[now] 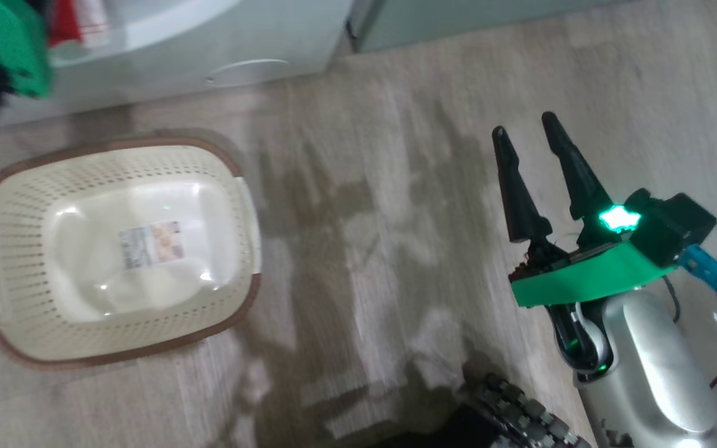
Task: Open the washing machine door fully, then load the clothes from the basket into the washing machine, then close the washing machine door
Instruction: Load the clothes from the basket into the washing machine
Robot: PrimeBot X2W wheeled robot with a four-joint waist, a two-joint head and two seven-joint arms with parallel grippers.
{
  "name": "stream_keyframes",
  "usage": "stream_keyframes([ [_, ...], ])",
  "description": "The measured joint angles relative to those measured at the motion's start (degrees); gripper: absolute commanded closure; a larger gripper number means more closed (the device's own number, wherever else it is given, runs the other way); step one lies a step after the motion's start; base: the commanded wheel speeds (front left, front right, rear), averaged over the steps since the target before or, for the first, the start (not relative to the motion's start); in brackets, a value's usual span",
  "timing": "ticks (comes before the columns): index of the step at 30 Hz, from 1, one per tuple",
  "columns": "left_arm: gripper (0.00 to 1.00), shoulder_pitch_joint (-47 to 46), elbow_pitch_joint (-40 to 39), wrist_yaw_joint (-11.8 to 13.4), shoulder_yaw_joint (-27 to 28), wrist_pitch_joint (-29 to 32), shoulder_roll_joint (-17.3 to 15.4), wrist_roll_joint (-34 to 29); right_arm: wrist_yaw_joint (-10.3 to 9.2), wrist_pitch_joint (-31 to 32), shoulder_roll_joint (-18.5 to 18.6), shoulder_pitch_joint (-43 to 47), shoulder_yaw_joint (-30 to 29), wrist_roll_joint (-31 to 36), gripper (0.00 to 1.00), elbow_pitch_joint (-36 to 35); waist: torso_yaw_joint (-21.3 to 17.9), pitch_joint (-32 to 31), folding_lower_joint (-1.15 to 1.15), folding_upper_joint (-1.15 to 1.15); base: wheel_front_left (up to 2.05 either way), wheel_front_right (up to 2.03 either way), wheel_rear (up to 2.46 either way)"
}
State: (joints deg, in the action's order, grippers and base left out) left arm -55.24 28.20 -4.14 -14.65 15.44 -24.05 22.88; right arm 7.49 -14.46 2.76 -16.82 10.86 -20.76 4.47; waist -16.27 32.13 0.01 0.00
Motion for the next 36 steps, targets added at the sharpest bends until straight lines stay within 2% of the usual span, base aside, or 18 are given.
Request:
stream_keyframes([
  [11, 0.0, -10.0, 6.9, -2.8, -2.3, 16.5, -9.7, 0.4, 0.0, 0.0, 0.0, -0.4, 1.0, -3.5, 0.0, -2.1, -5.3, 4.3, 0.01, 0.0, 0.0, 0.0, 0.0],
  [15, 0.0, -11.4, 7.5, -2.8, -3.2, 23.2, -11.8, 2.4, 0.0, 0.0, 0.0, -0.8, 1.7, -4.2, 0.0, -2.4, -6.4, 5.2, 0.0, 0.0, 0.0, 0.0, 0.0],
  [23, 0.0, -12.7, 6.6, -3.2, -4.1, 30.4, -14.4, 3.9, 0.0, 0.0, 0.0, -1.4, 2.2, -5.1, 0.0, -2.6, -8.2, 6.2, -0.01, 0.0, 0.0, 0.0, 0.0],
  [24, 0.97, -12.7, 6.4, -2.8, -4.1, 30.4, -14.5, 3.9, 0.0, 0.0, 0.0, -1.4, 2.3, -5.1, 0.0, -2.6, -8.4, 6.2, 0.0, 0.0, 0.0, 0.0, 0.0],
  [25, 1.0, -12.7, 6.3, -2.7, -4.1, 31.0, -14.6, 4.1, 0.0, 0.0, 0.0, -1.4, 2.3, -5.5, 0.0, -2.7, -8.8, 6.4, 0.0, 0.0, 0.0, 0.0, 0.0],
  [29, 1.0, -12.7, 5.3, -2.7, -4.5, 30.2, -15.2, 4.2, 0.0, 0.0, 0.0, -1.4, 2.3, -5.6, 0.0, -2.8, -9.1, 6.6, -0.01, 0.0, 0.0, 0.0, 0.0],
  [36, 1.0, -13.8, 3.2, 1.4, -3.7, 19.2, -15.8, 0.6, 0.0, 0.0, -0.1, -1.4, 2.4, -6.0, 0.0, -3.6, -9.3, 7.4, 0.0, 0.0, 0.0, 0.0, 0.0],
])
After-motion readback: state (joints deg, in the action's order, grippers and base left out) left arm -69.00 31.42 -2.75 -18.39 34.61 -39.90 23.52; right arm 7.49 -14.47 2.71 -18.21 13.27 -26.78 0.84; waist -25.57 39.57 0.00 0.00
